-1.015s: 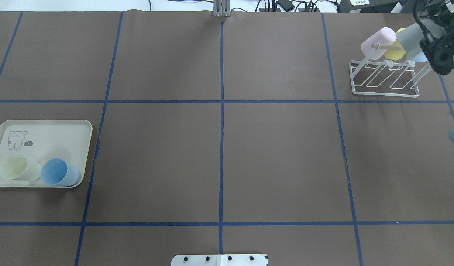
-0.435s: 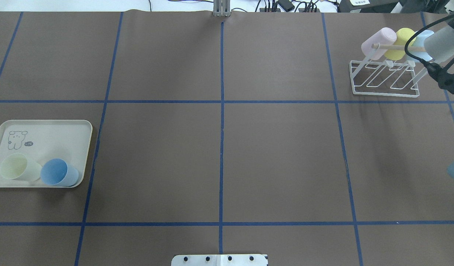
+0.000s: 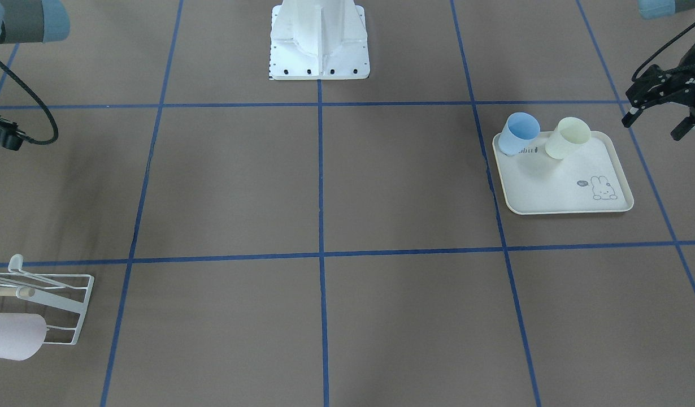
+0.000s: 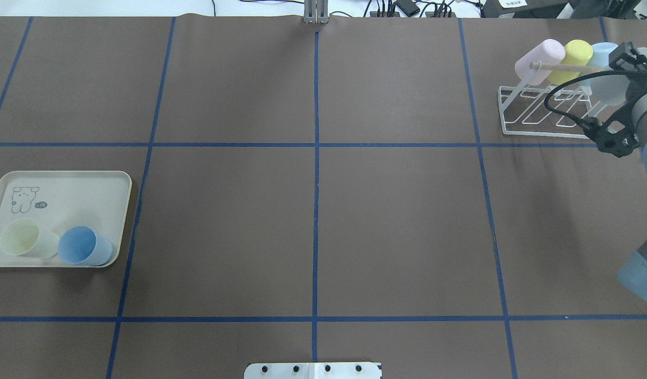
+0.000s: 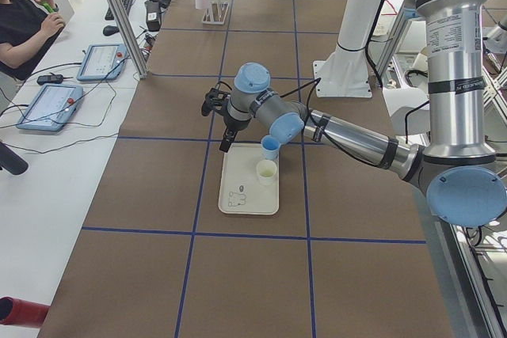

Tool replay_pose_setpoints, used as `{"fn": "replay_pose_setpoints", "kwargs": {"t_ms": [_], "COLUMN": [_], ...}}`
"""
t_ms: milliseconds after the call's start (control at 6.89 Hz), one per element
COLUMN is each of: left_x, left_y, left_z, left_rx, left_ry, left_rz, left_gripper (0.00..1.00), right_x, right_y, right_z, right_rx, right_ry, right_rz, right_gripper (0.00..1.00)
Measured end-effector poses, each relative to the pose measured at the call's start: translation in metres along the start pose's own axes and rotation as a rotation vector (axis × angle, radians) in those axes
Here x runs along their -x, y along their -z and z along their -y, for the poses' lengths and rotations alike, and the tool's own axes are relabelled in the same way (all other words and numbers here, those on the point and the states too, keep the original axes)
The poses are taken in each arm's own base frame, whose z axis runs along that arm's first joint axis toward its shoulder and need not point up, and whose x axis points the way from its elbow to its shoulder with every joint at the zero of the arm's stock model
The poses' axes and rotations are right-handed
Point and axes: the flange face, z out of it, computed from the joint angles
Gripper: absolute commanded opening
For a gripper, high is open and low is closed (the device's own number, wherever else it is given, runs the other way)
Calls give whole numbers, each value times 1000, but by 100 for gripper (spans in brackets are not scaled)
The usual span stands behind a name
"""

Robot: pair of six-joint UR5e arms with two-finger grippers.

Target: Transfer IKEA cup to right arm and place on rack

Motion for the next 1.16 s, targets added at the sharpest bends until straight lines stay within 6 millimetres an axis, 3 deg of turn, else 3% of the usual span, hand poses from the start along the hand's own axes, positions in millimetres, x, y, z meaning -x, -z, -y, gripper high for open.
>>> {"fn": "replay_pose_setpoints", "kwargs": {"t_ms": [435,1161], "left_x": [0,0], "left_y": [-1,-1], "left_z": [0,0], "left_rx": [1,0], "left_ry": [0,-1], "left_rz": [0,-1], "left_gripper": [100,100], "right_x": [10,-7], "right_y": [-22,-43], "right_z": [26,43], "right_rx": [34,36], "right_ry": [24,30], "right_rz": [-4,-3], "right_gripper": [0,0]}}
